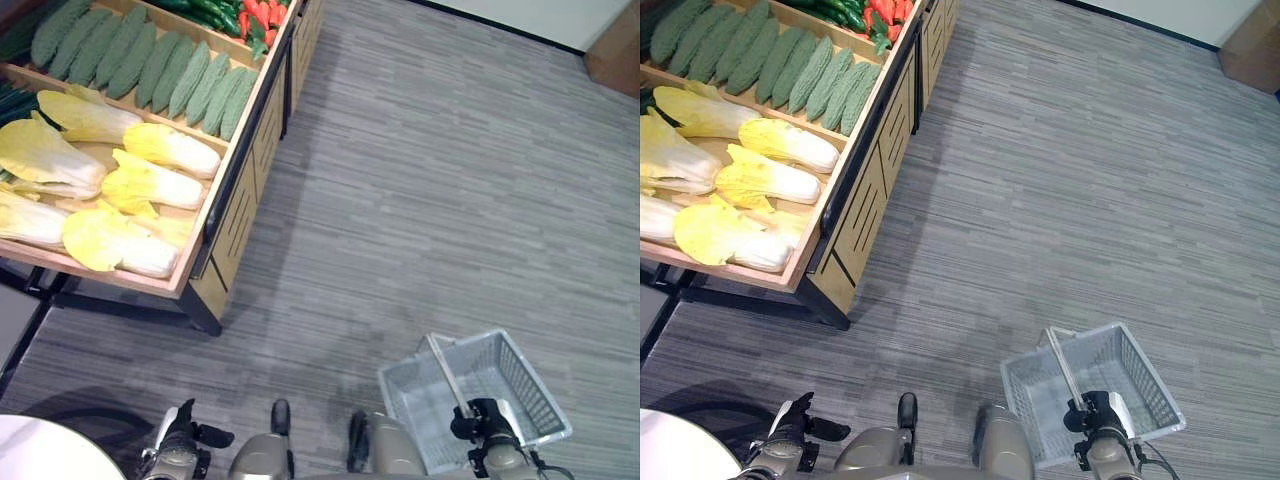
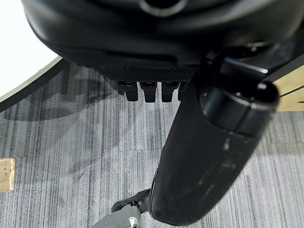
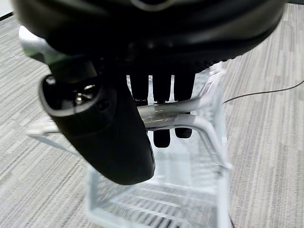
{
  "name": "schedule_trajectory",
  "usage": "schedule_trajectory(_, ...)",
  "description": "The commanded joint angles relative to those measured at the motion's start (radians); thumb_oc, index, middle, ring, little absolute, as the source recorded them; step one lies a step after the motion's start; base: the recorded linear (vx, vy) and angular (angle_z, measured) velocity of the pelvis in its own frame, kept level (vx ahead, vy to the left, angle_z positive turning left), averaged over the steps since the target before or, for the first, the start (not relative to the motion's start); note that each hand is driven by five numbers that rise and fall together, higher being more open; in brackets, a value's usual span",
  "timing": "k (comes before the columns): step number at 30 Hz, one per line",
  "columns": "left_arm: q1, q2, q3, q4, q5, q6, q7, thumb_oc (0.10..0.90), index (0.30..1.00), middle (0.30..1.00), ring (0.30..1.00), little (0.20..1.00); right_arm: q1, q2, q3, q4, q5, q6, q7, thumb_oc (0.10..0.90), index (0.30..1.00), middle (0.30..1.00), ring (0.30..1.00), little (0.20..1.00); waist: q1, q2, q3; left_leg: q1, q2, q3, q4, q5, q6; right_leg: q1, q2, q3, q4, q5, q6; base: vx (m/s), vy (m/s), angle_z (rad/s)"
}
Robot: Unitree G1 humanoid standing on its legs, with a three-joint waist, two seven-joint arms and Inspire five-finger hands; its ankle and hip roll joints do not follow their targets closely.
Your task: Get the vegetables into the basket
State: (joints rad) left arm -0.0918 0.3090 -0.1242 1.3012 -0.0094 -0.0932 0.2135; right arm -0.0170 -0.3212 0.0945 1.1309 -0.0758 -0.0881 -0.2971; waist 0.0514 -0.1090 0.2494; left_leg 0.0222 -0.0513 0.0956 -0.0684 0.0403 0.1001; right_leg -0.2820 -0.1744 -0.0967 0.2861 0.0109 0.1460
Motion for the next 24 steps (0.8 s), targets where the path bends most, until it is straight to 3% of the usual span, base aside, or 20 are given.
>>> schedule_trajectory(1, 0.010, 0.005, 0.035, 0.008, 0.031, -0.006, 0.017, 0.900, 1.000, 1.000, 1.000, 1.000, -0.011, -0.071, -0.021, -0.083, 0.023, -0.034, -0.037, 0.400, 0.300, 0.300, 0.300, 0.300, -0.023, 0.016, 0.019, 0.008, 0.064, -0.082, 0.100, -0.083, -0.105, 0.030, -0.032, 0.012, -0.251, 0.252, 0.031, 0.45, -0.231, 0.36)
schedule_trajectory(5, 0.016, -0.007, 0.043, 0.009, 0.025, -0.009, 0.014, 0.900, 1.000, 1.000, 1.000, 1.000, -0.003, -0.073, -0.023, -0.068, 0.014, -0.030, -0.029, 0.400, 0.300, 0.300, 0.300, 0.300, -0.030, 0.020, 0.013, 0.066, 0.081, -0.120, 0.112, -0.111, -0.126, 0.026, -0.038, 0.013, -0.299, 0.288, 0.048, 0.34, -0.188, 0.49)
schedule_trajectory(9, 0.037, -0.027, 0.052, 0.009, 0.007, -0.011, 0.004, 0.900, 1.000, 1.000, 1.000, 1.000, 0.008, -0.084, -0.021, -0.069, 0.003, -0.029, -0.013, 0.400, 0.300, 0.300, 0.300, 0.300, -0.027, 0.027, -0.017, 0.126, 0.121, -0.162, 0.151, -0.120, -0.155, 0.042, -0.010, -0.009, -0.238, 0.254, 0.028, 0.30, -0.248, 0.60)
schedule_trajectory(11, 0.043, -0.035, 0.057, 0.013, -0.009, -0.010, 0.003, 0.900, 1.000, 1.000, 1.000, 1.000, 0.008, -0.103, -0.011, -0.063, -0.007, -0.031, -0.007, 0.400, 0.300, 0.300, 0.300, 0.300, -0.024, 0.035, -0.024, 0.108, 0.145, -0.187, 0.216, -0.067, -0.179, 0.062, 0.020, -0.025, -0.215, 0.215, -0.003, 0.25, -0.363, 0.12)
schedule_trajectory(12, 0.036, -0.047, 0.053, 0.000, -0.034, -0.010, 0.003, 0.900, 1.000, 1.000, 1.000, 1.000, 0.004, -0.121, -0.014, -0.064, 0.000, -0.035, -0.018, 0.400, 0.300, 0.300, 0.300, 0.300, -0.021, 0.031, -0.007, 0.033, 0.165, -0.182, 0.344, -0.005, -0.197, 0.085, 0.021, -0.059, -0.197, 0.187, -0.030, 0.15, -0.305, 0.08)
schedule_trajectory(13, 0.036, -0.047, 0.053, 0.000, -0.034, -0.010, 0.003, 0.900, 1.000, 1.000, 1.000, 1.000, 0.004, -0.121, -0.014, -0.064, 0.000, -0.035, -0.018, 0.400, 0.300, 0.300, 0.300, 0.300, -0.022, 0.031, -0.008, 0.032, 0.165, -0.183, 0.344, -0.005, -0.197, 0.085, 0.020, -0.060, -0.197, 0.187, -0.030, 0.09, -0.368, 0.42)
schedule_trajectory(14, 0.025, -0.051, 0.049, -0.001, -0.046, -0.010, 0.001, 0.900, 1.000, 1.000, 1.000, 1.000, 0.005, -0.132, -0.022, -0.065, 0.011, -0.040, -0.024, 0.400, 0.300, 0.300, 0.300, 0.300, -0.025, 0.032, 0.003, -0.002, 0.195, -0.138, 0.401, 0.032, -0.199, 0.101, 0.020, -0.086, -0.189, 0.169, -0.049, 0.08, -0.230, 0.46)
schedule_trajectory(15, 0.024, -0.051, 0.048, -0.008, -0.051, -0.009, 0.001, 0.900, 1.000, 1.000, 1.000, 1.000, 0.007, -0.136, -0.024, -0.068, 0.014, -0.039, -0.025, 0.400, 0.300, 0.300, 0.300, 0.300, -0.026, 0.026, 0.004, -0.020, 0.194, -0.127, 0.415, 0.038, -0.199, 0.109, 0.019, -0.097, -0.189, 0.157, -0.055, 0.11, -0.319, 0.49)
schedule_trajectory(17, 0.016, -0.060, 0.022, -0.037, -0.045, -0.004, 0.008, 0.900, 1.000, 1.000, 1.000, 1.000, 0.025, -0.143, -0.052, -0.063, 0.038, -0.035, -0.039, 0.400, 0.300, 0.300, 0.300, 0.300, -0.036, 0.033, 0.002, -0.049, 0.231, 0.004, 0.359, 0.047, -0.191, 0.153, 0.026, -0.157, -0.179, 0.101, -0.068, 0.15, -0.234, 0.69)
schedule_trajectory(18, 0.017, -0.060, 0.021, -0.037, -0.045, -0.004, 0.009, 0.900, 1.000, 1.000, 1.000, 1.000, 0.025, -0.143, -0.052, -0.063, 0.038, -0.035, -0.039, 0.400, 0.300, 0.300, 0.300, 0.300, -0.036, 0.034, 0.002, -0.048, 0.231, 0.004, 0.359, 0.046, -0.191, 0.153, 0.026, -0.158, -0.179, 0.101, -0.067, 0.13, -0.155, 1.08)
schedule_trajectory(21, -0.001, -0.066, 0.000, -0.031, -0.029, -0.002, 0.011, 0.900, 1.000, 1.000, 1.000, 1.000, 0.030, -0.140, -0.060, -0.052, 0.044, -0.033, -0.043, 0.400, 0.300, 0.300, 0.300, 0.300, -0.040, 0.036, -0.005, -0.120, 0.162, 0.056, 0.248, -0.016, -0.160, 0.176, 0.022, -0.180, -0.192, 0.085, -0.056, 0.11, -0.087, 0.56)
schedule_trajectory(22, 0.000, -0.066, 0.000, -0.031, -0.029, -0.002, 0.011, 0.900, 1.000, 1.000, 1.000, 1.000, 0.031, -0.140, -0.060, -0.053, 0.044, -0.033, -0.043, 0.400, 0.300, 0.300, 0.300, 0.300, -0.039, 0.036, -0.006, -0.119, 0.161, 0.056, 0.248, -0.016, -0.159, 0.176, 0.020, -0.180, -0.191, 0.084, -0.055, 0.16, -0.048, 0.50)
schedule_trajectory(23, -0.007, -0.066, -0.007, -0.033, -0.020, -0.002, 0.016, 0.900, 1.000, 1.000, 1.000, 1.000, 0.029, -0.137, -0.056, -0.032, 0.043, -0.029, -0.048, 0.400, 0.300, 0.300, 0.300, 0.300, -0.029, 0.053, -0.009, -0.184, 0.143, 0.106, 0.166, 0.038, -0.157, 0.198, 0.040, -0.190, -0.202, 0.069, -0.054, 0.18, -0.020, 0.45)
schedule_trajectory(24, -0.010, -0.065, -0.008, -0.030, -0.016, -0.001, 0.016, 0.900, 1.000, 1.000, 1.000, 1.000, 0.030, -0.134, -0.054, -0.036, 0.041, -0.028, -0.049, 0.400, 0.300, 0.300, 0.300, 0.300, -0.025, 0.053, -0.010, -0.186, 0.140, 0.121, 0.148, 0.050, -0.158, 0.210, 0.045, -0.189, -0.204, 0.064, -0.056, 0.35, -0.006, 0.34)
